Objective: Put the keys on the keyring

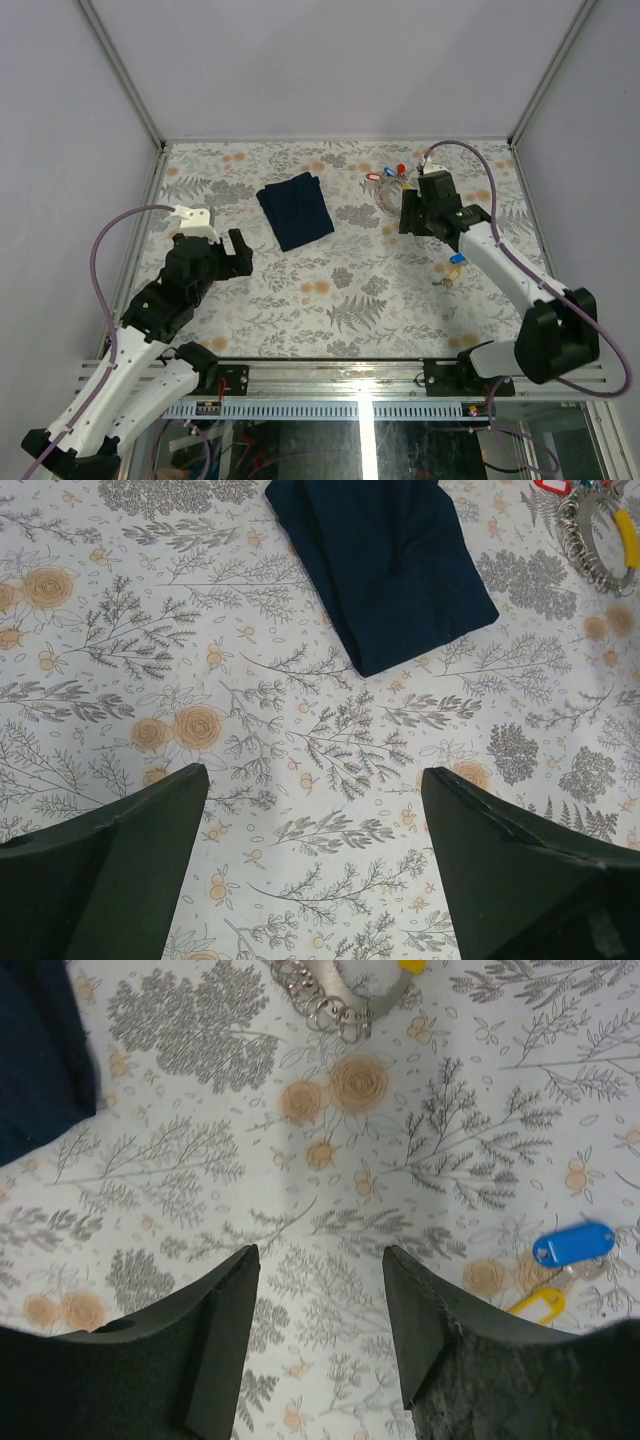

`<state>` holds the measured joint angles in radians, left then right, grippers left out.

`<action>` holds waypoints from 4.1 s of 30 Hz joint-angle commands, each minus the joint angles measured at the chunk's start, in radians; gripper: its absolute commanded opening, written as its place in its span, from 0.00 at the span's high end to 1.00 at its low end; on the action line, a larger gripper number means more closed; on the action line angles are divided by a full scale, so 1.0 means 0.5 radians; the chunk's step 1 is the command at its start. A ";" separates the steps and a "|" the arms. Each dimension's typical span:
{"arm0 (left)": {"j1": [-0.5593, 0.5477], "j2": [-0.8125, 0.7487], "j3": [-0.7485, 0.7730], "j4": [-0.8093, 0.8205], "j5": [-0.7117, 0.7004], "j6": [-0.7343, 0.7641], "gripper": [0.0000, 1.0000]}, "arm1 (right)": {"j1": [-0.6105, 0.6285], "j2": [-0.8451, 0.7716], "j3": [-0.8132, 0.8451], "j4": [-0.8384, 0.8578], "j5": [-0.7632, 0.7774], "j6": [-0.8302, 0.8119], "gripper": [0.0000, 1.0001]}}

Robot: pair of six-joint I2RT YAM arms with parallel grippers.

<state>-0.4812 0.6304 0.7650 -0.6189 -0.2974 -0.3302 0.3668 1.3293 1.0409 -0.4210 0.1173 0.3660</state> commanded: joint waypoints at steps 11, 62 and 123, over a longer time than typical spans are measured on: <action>0.011 0.032 -0.019 0.094 0.097 0.044 0.15 | -0.230 0.853 0.508 0.336 -0.011 -0.109 0.50; 0.007 0.113 -0.017 0.096 0.106 0.041 0.16 | -0.301 1.631 1.093 0.060 -0.176 -0.260 0.78; -0.625 0.543 0.593 1.268 1.341 0.394 0.17 | 0.207 -0.584 0.610 0.164 -1.660 -0.364 1.00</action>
<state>-0.7250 0.8818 1.0233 -0.1150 0.3817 -0.1577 0.4473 1.0981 1.3113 -0.4362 -0.5800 0.1581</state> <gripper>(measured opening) 0.857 0.011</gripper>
